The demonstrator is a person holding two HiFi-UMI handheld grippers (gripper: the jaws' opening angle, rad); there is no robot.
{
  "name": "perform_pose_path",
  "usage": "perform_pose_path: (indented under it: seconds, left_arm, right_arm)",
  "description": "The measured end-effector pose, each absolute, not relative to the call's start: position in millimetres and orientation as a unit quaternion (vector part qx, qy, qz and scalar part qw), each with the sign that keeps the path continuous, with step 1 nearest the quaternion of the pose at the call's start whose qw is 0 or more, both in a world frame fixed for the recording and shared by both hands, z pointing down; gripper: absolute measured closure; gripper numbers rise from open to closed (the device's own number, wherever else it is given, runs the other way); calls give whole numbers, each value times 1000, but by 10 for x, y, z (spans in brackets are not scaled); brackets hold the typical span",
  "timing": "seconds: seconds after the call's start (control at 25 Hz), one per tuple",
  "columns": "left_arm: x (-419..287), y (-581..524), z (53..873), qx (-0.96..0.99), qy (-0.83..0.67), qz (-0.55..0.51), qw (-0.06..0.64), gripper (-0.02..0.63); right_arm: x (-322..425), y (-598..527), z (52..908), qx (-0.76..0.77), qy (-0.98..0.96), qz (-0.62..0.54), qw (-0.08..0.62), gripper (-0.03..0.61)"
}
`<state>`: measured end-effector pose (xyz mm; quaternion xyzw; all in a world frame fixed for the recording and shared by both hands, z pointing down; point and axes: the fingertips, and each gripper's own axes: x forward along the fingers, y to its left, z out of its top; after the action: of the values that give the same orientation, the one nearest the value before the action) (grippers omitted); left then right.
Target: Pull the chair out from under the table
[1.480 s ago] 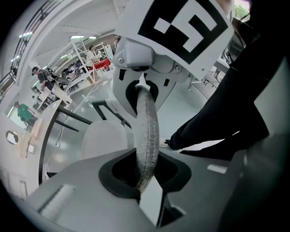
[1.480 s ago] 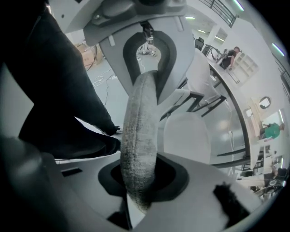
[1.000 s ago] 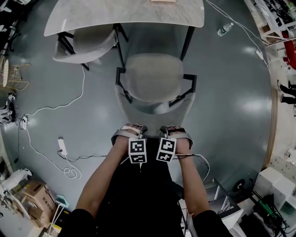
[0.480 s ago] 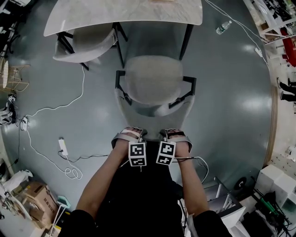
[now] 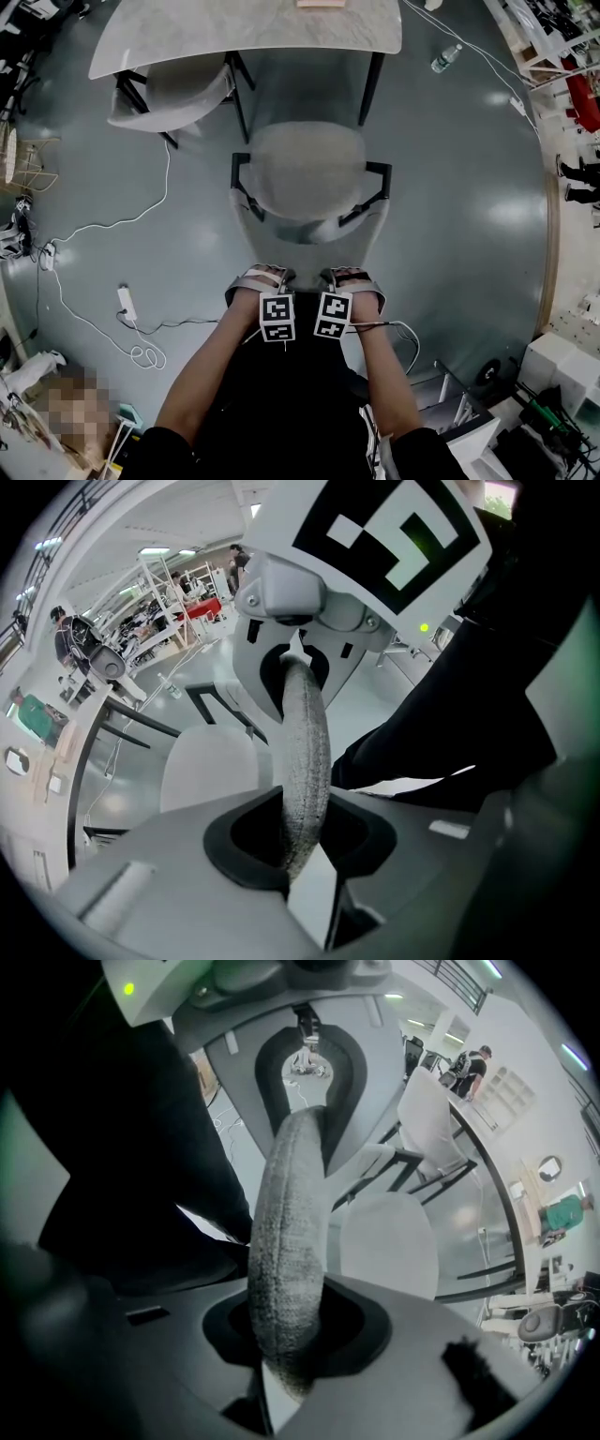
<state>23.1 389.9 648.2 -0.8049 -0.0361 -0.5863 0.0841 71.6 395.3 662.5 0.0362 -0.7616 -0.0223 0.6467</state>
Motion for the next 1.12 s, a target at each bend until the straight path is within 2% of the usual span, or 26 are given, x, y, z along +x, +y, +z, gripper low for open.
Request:
perform_pose_path:
  seconds: [0.2, 0.36, 0.48, 0.92, 1.12]
  left_arm:
    - [241, 3907, 6489, -806, -28, -586, 78, 517]
    - [225, 3906, 6519, -802, -41, -594, 53, 506]
    - [223, 3911, 6524, -801, -48, -595, 48, 494]
    - [106, 3916, 6152, -821, -29, -570, 25, 477]
    - [114, 3759, 5726, -845, 10, -535, 1, 476]
  right_arm:
    - [715, 3961, 6613, 41, -767, -7, 641, 484]
    - [682, 3967, 6589, 49, -774, 13, 631, 425]
    - [687, 3967, 6538, 60, -777, 20, 626, 410]
    - [751, 3934, 5971, 112, -803, 70, 582, 408]
    - [733, 3627, 5471, 180, -834, 85, 514, 408]
